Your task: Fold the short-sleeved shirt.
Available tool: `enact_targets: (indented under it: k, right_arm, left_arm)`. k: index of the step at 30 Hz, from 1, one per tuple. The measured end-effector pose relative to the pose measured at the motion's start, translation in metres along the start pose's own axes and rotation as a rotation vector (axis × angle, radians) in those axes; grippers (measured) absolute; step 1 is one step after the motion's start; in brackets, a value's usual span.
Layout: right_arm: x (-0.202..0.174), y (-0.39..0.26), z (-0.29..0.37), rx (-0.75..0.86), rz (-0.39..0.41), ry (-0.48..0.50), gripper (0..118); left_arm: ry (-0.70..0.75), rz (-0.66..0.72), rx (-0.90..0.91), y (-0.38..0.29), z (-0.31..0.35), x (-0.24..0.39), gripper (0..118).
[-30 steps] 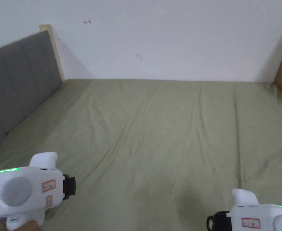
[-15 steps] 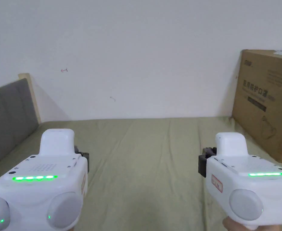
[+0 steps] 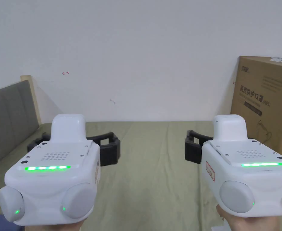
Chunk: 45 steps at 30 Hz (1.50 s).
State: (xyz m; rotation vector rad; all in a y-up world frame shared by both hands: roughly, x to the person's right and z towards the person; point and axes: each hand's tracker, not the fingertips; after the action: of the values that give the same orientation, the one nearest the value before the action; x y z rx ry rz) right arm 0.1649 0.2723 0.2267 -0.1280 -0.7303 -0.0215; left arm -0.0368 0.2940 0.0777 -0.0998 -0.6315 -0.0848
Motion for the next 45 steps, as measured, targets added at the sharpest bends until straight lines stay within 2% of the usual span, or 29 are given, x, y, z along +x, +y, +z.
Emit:
enact_targets:
  k: [1, 7, 15, 22, 26, 31, 45]
  right_arm:
    - [0.000, -0.001, 0.000, 0.003, -0.008, 0.005, 98]
    - [-0.003, 0.002, 0.002, 0.046, 0.014, -0.012, 116]
    - [-0.003, 0.005, 0.000, 0.047, 0.004, 0.000, 117]
    - [0.004, 0.002, -0.003, 0.006, -0.037, 0.037, 117]
    - [0.003, 0.000, -0.004, 0.010, -0.001, 0.013, 117]
    - [0.010, -0.001, -0.005, -0.018, -0.060, 0.055, 117]
    - [0.009, -0.007, -0.009, -0.046, -0.035, 0.040, 117]
  left_arm:
    - [0.006, -0.003, 0.011, -0.002, 0.002, 0.000, 117]
    - [0.002, 0.003, 0.022, -0.002, 0.003, -0.001, 117]
    - [0.028, -0.072, 0.008, -0.001, 0.002, 0.006, 116]
    - [-0.005, 0.032, -0.069, 0.004, -0.006, -0.002, 116]
    - [0.037, 0.015, -0.078, 0.007, -0.009, 0.001, 116]
    - [0.028, 0.002, -0.092, 0.008, -0.012, 0.003, 116]
    - [0.039, 0.016, -0.132, 0.008, -0.016, 0.004, 116]
